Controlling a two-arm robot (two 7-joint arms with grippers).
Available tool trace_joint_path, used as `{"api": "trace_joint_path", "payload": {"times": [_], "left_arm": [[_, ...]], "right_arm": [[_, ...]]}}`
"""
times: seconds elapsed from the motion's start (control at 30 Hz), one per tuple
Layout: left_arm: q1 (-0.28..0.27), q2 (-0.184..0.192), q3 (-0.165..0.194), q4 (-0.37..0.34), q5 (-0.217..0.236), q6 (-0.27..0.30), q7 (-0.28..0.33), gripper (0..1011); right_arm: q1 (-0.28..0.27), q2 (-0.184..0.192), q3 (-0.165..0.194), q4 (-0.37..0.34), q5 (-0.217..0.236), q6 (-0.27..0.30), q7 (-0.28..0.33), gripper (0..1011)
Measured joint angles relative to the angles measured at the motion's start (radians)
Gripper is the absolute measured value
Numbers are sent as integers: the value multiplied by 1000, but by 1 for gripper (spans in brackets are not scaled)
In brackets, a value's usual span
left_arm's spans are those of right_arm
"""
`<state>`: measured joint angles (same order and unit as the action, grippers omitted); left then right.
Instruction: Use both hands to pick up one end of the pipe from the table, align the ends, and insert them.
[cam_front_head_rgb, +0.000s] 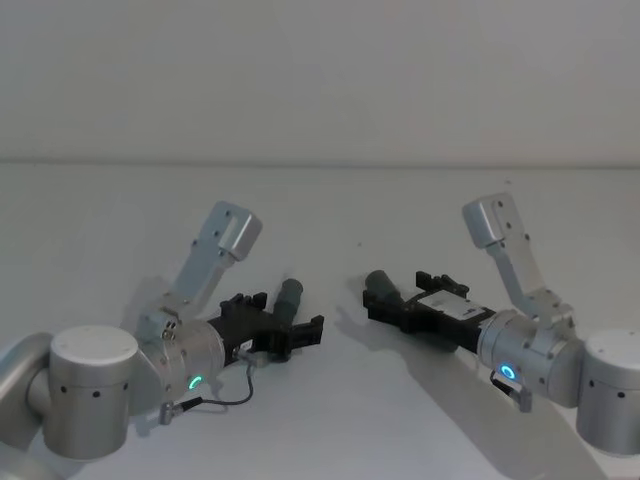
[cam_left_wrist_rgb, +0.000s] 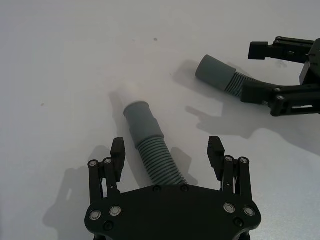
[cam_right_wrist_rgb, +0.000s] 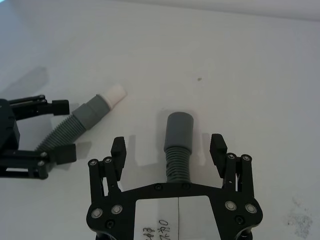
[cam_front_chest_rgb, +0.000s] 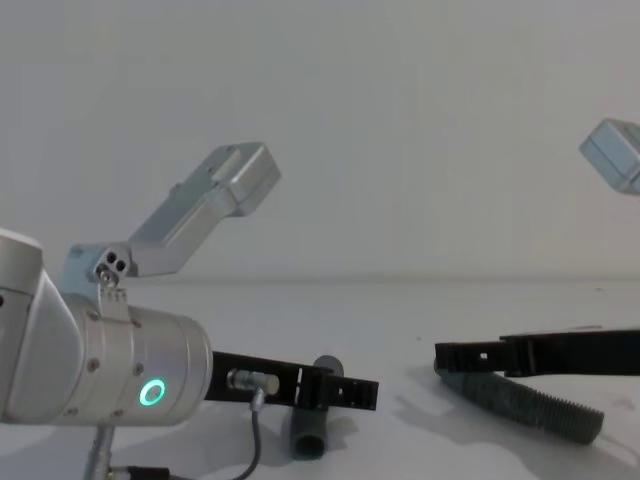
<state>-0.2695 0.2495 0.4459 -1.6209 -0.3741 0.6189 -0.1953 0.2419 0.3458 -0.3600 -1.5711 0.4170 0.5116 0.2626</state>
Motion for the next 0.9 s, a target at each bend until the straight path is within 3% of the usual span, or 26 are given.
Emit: {"api": "trace_joint_path", "payload": {"times": [0.9], "left_arm": [[-7, -1, 8, 12, 61, -1, 16, 1001]], "right_arm": [[6, 40, -38, 2, -9, 6, 27, 1001]]}}
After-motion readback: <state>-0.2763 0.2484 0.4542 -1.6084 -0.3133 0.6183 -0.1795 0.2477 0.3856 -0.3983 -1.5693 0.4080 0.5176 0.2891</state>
